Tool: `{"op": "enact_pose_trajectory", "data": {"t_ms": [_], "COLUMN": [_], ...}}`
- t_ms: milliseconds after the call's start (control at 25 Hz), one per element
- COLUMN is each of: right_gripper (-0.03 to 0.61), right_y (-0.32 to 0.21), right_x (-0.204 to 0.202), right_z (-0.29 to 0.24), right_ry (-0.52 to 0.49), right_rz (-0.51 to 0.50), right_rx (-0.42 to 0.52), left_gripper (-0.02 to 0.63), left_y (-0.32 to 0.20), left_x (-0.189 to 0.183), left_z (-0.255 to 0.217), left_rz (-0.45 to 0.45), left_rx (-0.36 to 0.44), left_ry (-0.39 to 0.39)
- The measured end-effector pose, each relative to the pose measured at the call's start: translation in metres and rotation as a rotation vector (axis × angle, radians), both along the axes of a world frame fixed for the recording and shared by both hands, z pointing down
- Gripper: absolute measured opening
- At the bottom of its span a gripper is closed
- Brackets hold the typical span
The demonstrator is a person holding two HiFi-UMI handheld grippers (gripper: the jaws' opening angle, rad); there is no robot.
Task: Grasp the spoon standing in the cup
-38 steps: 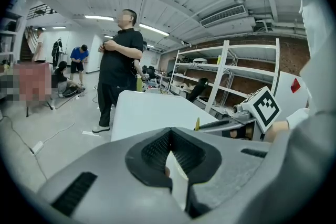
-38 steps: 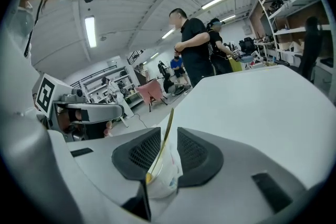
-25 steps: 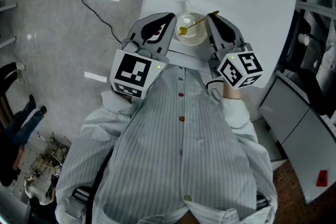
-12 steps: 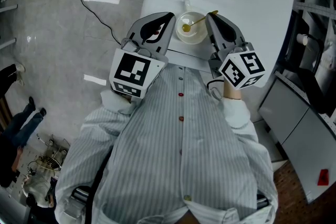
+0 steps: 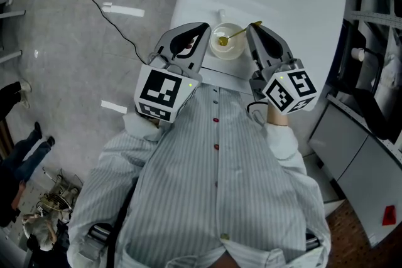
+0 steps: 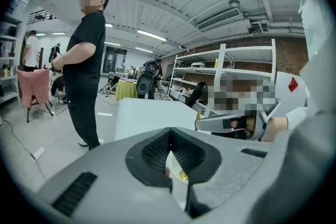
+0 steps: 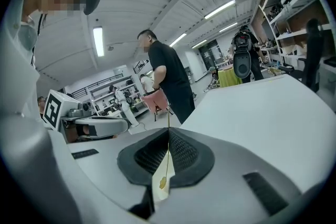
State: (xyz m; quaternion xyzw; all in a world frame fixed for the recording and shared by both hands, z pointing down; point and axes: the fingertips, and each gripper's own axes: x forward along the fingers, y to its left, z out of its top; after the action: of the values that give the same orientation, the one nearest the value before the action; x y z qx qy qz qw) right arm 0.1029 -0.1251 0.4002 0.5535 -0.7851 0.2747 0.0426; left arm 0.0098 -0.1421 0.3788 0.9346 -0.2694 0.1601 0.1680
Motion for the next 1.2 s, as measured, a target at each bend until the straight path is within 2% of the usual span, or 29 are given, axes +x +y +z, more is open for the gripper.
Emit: {"op": "enact_pose_trajectory", "data": {"t_ms": [600, 1200], "right_gripper": [0.012, 0.012], "right_y": [0.003, -0.003], "right_x": [0.005, 0.006], "right_z": [-0.048, -0.115], "right_ry": [0.006, 0.034], "right_rz": [-0.008, -0.023], "right_rx": [0.087, 0.239], "left_gripper": [0.006, 0.006], "left_y": [0.0, -0.009], "left_x": [0.002, 0.011], "left_z": [-0.03, -0.066], "left_rz": [-0.017, -0.005], "left_rx": [0.061, 0.129], "left_ry": [0.027, 0.078]}}
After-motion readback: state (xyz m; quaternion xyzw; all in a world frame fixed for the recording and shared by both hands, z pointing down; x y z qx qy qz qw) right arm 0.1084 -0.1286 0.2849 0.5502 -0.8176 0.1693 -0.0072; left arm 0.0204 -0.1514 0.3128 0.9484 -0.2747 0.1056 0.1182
